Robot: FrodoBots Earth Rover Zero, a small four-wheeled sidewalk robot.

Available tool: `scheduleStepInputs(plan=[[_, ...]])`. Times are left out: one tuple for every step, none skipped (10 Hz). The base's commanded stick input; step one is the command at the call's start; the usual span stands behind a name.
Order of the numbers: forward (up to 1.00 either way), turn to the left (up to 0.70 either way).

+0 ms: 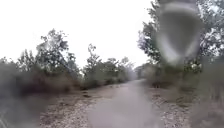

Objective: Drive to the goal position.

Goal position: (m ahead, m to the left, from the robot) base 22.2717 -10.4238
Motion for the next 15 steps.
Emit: scheduleStepInputs(plan=[[0.7, 0.0], [0.7, 0.0], [0.7, 0.0], [0.7, 0.0], [0.7, 0.0], [0.7, 0.0], [0.7, 0.0], [0.7, 0.0], [0.7, 0.0], [0.7, 0.0], [0.7, 0.0], [0.7, 0.0], [0.7, 0.0], [0.7, 0.0], [0.7, 0.0]])
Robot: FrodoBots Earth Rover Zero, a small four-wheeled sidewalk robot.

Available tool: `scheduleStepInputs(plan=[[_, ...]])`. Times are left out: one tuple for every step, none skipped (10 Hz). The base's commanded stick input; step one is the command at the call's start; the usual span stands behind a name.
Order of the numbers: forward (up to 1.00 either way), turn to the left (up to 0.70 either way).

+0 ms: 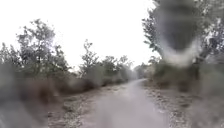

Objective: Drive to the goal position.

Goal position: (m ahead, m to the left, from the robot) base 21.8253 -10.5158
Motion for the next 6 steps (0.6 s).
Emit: scheduleStepInputs(plan=[[0.7, 0.0], [0.7, 0.0], [0.7, 0.0], [0.7, 0.0], [0.7, 0.0], [0.7, 0.0]])
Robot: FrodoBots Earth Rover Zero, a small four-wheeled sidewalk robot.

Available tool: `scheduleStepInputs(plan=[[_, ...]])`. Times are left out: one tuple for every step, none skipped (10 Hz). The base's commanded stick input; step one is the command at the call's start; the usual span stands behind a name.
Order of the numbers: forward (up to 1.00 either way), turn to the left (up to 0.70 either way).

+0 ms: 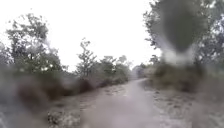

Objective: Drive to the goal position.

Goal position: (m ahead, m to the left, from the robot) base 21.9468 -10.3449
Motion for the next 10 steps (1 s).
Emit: scheduleStepInputs(plan=[[0.7, 0.0], [0.7, 0.0], [0.7, 0.0], [0.7, 0.0], [0.7, 0.0], [0.7, 0.0], [0.7, 0.0], [0.7, 0.0], [0.7, 0.0], [0.7, 0.0]])
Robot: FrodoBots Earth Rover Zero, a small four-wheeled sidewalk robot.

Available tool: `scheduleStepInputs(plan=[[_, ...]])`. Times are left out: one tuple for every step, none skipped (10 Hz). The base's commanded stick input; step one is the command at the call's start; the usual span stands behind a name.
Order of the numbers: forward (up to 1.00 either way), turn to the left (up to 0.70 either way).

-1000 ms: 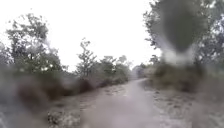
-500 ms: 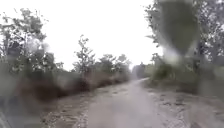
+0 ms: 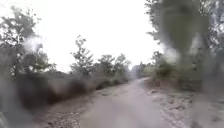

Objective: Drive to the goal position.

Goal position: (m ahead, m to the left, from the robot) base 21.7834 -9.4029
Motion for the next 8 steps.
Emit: scheduleStepInputs(plan=[[0.7, 0.0], [0.7, 0.0], [0.7, 0.0], [0.7, 0.0], [0.7, 0.0], [0.7, 0.0], [0.7, 0.0], [0.7, 0.0]])
